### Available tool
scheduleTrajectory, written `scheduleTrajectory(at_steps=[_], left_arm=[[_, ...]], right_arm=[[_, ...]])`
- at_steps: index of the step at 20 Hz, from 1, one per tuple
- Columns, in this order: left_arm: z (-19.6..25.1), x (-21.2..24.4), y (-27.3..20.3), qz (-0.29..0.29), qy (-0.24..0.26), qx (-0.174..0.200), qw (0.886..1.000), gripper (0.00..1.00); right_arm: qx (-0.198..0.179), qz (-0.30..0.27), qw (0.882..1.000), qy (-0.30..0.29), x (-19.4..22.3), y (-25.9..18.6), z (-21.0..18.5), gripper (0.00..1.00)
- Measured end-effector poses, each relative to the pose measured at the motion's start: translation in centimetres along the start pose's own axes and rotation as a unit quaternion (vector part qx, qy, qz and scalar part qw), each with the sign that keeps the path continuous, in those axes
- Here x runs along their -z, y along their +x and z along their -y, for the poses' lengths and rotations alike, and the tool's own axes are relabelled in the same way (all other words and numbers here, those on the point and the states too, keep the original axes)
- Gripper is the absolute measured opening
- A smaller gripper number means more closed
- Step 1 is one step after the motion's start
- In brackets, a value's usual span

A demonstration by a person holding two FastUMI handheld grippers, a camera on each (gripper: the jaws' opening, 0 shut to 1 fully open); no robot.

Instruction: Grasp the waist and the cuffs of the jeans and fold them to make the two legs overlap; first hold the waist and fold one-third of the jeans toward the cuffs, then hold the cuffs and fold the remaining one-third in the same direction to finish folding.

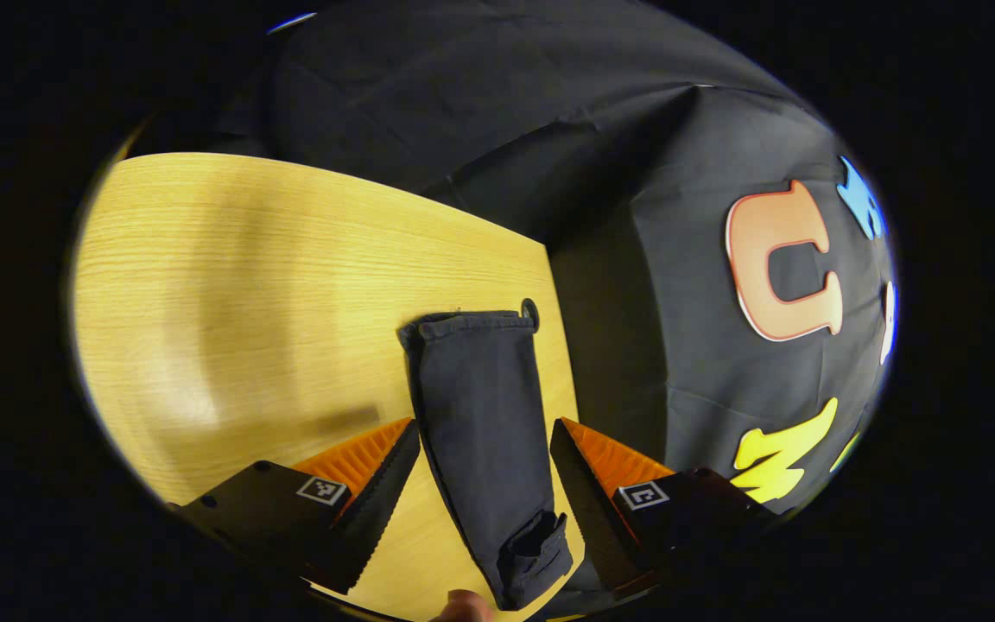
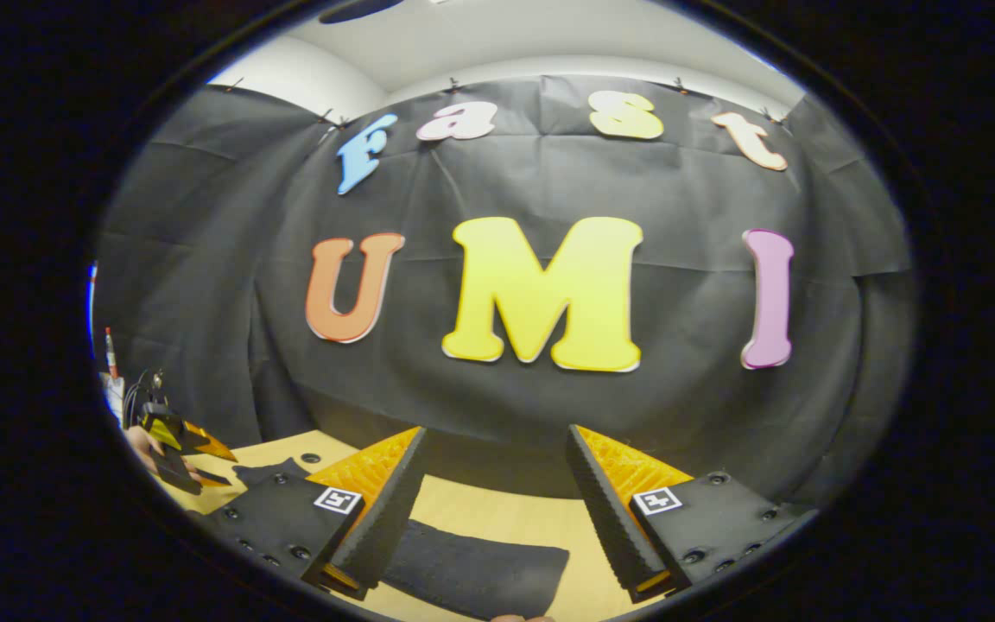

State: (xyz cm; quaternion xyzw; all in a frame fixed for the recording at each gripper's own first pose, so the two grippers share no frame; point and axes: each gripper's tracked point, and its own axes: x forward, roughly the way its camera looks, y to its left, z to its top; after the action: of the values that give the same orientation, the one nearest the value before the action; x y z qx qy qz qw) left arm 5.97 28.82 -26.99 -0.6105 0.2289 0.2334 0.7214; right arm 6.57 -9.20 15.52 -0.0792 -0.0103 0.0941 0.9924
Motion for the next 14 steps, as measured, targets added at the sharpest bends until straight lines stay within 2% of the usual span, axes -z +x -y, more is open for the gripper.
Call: scheduleTrajectory(at_steps=[7, 11, 14], left_arm=[[-1.7, -1.2, 3.8, 0.011, -0.008, -0.026, 1.0, 0.98], [-0.3, -2.4, 5.6, 0.021, -0.031, 0.0, 0.999, 0.98], [0.4, -2.5, 6.8, 0.018, -0.021, 0.026, 0.999, 1.0]], right_arm=[[0.081, -0.005, 0.996, 0.028, -0.7, -1.4, 8.0, 0.98], [0.108, -0.004, 0.994, 0.034, -1.0, -1.5, 10.6, 0.98], [0.117, -0.004, 0.992, 0.043, -0.9, -1.6, 11.7, 0.98]])
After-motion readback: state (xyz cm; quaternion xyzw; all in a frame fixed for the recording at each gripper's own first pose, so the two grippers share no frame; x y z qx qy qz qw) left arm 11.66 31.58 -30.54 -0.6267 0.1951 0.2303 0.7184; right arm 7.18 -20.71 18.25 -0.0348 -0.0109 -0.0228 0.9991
